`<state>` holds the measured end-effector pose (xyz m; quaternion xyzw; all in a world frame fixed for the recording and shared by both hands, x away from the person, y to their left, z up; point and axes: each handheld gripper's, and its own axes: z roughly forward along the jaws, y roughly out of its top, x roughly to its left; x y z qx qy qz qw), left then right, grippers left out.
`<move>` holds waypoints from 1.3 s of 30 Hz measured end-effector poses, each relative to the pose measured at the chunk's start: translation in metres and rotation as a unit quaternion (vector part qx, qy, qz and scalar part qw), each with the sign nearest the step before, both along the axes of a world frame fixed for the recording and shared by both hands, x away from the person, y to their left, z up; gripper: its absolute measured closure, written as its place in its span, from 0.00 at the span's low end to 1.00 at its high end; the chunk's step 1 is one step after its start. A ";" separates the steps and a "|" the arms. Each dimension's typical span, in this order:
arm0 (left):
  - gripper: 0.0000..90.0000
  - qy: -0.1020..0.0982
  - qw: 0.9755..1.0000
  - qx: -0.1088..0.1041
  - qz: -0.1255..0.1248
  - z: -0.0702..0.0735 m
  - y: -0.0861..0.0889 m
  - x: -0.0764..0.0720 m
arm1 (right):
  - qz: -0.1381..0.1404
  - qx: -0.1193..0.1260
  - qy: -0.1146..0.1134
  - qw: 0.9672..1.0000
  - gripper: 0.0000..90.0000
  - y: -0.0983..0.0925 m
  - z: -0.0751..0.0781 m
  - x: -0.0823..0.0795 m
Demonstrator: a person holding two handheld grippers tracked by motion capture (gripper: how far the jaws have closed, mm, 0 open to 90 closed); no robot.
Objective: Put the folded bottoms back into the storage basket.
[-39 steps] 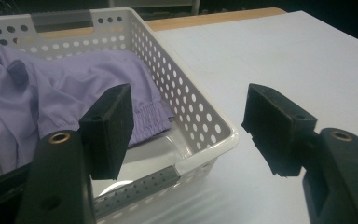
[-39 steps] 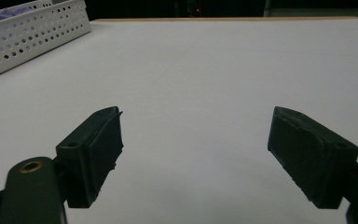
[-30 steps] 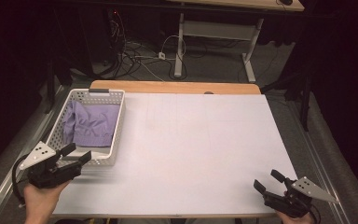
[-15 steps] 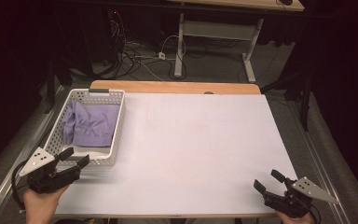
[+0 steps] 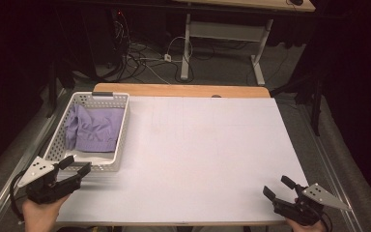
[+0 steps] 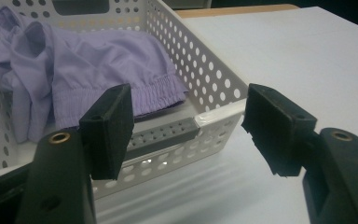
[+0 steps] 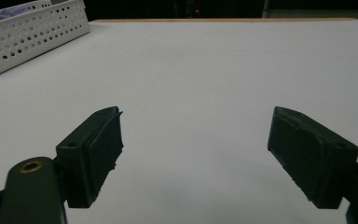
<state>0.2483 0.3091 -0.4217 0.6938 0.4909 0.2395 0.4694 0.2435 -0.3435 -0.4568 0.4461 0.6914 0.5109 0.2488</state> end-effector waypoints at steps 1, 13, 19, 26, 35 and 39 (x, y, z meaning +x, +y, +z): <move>0.36 0.000 1.000 0.000 0.000 -0.001 0.000 -0.001 | 0.000 0.000 0.000 1.000 0.20 0.000 0.000 0.000; 0.36 0.001 1.000 -0.005 0.012 -0.011 0.004 -0.004 | 0.000 -0.001 0.000 1.000 0.20 0.000 0.000 0.000; 0.36 -0.002 1.000 -0.010 0.020 -0.015 0.006 -0.007 | 0.000 -0.001 0.000 1.000 0.20 0.000 0.000 0.000; 0.36 -0.004 1.000 -0.013 0.027 -0.020 0.007 -0.008 | 0.000 -0.001 0.001 1.000 0.20 0.000 0.000 0.000; 0.36 -0.012 0.999 -0.017 0.039 -0.026 0.006 -0.012 | 0.001 -0.001 0.000 1.000 0.20 0.000 0.000 0.000; 0.36 -0.014 0.999 -0.020 0.041 -0.028 0.006 -0.012 | 0.001 -0.001 0.000 1.000 0.20 0.000 0.000 0.000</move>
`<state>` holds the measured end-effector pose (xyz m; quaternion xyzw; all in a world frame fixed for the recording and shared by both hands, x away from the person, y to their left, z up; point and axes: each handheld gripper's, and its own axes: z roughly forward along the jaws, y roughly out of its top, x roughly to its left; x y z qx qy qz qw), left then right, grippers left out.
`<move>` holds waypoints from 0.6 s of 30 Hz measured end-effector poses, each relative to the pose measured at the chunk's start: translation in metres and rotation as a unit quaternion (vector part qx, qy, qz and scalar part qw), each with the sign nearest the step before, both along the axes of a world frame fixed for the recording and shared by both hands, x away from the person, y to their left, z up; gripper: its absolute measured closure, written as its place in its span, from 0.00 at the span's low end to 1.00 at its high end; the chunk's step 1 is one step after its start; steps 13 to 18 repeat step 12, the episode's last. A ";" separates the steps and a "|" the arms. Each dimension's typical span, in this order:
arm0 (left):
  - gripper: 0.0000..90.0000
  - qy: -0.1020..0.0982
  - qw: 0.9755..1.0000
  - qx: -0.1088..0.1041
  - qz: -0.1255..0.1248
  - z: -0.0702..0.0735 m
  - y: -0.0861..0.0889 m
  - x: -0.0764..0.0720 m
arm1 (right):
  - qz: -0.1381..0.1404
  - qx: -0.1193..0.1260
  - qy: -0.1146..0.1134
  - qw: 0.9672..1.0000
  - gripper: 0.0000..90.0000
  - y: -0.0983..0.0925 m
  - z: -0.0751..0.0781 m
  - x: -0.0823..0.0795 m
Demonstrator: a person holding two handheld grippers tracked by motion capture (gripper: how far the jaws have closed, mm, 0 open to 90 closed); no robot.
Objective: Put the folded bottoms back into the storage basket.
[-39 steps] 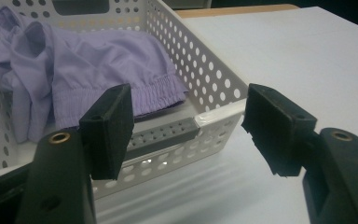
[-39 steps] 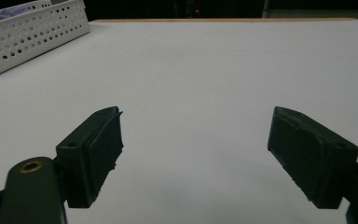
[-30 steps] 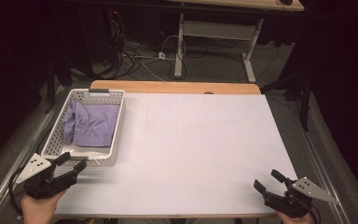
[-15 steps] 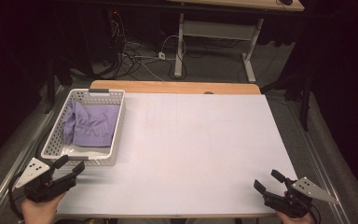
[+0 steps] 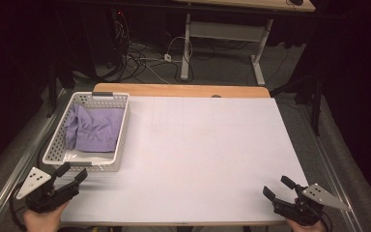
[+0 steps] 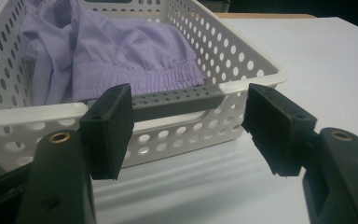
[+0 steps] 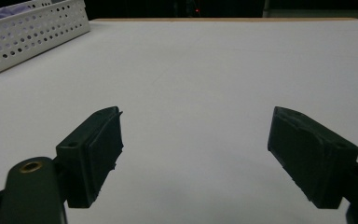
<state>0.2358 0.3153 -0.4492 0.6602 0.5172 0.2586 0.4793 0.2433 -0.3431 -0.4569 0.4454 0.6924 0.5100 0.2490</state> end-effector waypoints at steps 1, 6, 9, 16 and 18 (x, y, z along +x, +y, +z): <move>0.36 0.001 1.000 -0.001 0.000 0.000 0.000 0.000 | 0.000 -0.001 0.000 1.000 0.20 0.000 0.000 0.000; 0.36 0.002 1.000 0.001 -0.002 -0.001 -0.001 0.000 | 0.000 -0.001 -0.001 1.000 0.20 0.000 0.000 0.000; 0.36 0.003 1.000 0.001 -0.005 -0.002 -0.002 0.000 | 0.000 -0.001 0.000 1.000 0.20 0.000 0.000 0.000; 0.36 0.003 1.000 0.000 -0.006 -0.002 -0.002 0.001 | 0.000 -0.001 0.000 1.000 0.20 0.000 0.000 0.000; 0.36 0.003 1.000 0.000 -0.006 -0.002 -0.002 0.001 | 0.000 -0.001 0.000 1.000 0.20 0.000 0.000 0.000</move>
